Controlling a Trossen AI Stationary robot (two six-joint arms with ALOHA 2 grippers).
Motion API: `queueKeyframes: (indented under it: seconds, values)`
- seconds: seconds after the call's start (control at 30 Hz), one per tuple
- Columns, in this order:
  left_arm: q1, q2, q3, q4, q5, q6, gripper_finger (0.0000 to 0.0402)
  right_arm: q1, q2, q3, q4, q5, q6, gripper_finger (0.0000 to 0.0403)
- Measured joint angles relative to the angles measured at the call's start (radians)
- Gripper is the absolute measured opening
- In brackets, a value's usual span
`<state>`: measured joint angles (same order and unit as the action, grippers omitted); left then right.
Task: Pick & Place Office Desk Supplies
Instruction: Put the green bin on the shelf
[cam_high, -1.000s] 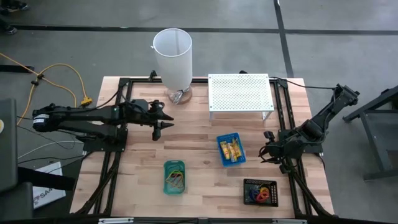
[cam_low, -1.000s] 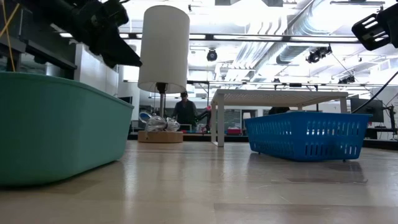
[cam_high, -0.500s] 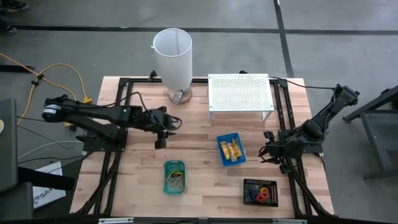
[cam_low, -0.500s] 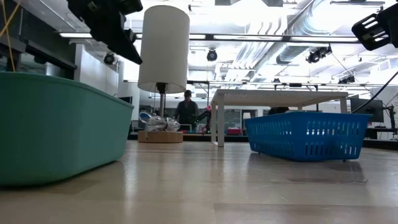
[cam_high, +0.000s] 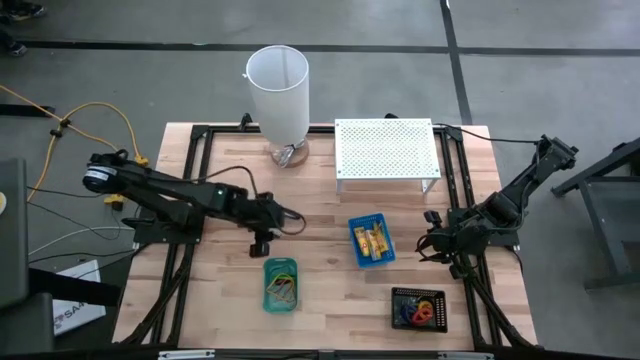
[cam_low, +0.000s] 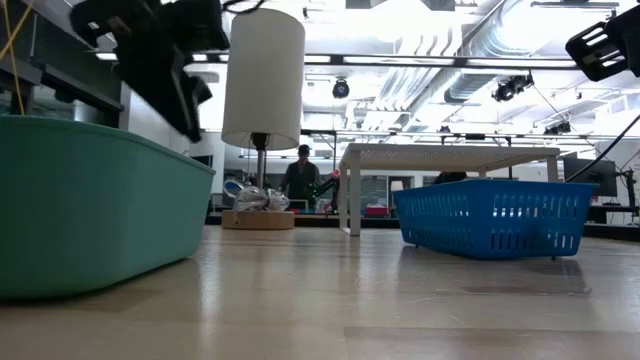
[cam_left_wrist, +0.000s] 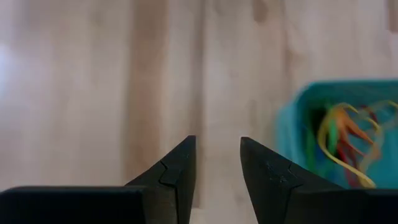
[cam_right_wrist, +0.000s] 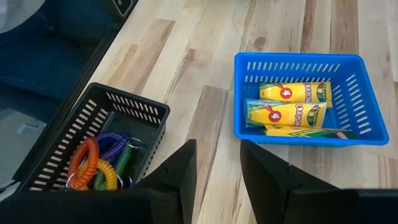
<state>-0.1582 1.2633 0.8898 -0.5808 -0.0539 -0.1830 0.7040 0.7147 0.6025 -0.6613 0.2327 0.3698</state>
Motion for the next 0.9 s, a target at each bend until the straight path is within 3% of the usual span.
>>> queueKeyframes:
  seconds: [0.23, 0.6, 0.9]
  values:
    - [-0.014, 0.086, 0.000, 0.003, 0.111, -0.059, 0.0119, 0.000, 0.000, 0.000, 0.000, 0.000, 0.000, 0.0111]
    - [-0.027, 0.118, -0.001, 0.039, 0.226, -0.081, 0.0119, 0.000, 0.000, 0.000, 0.000, 0.000, 0.000, 0.0111]
    - [-0.087, 0.118, -0.001, 0.066, 0.178, -0.137, 0.0119, 0.000, 0.000, 0.000, 0.001, 0.000, 0.000, 0.0111]
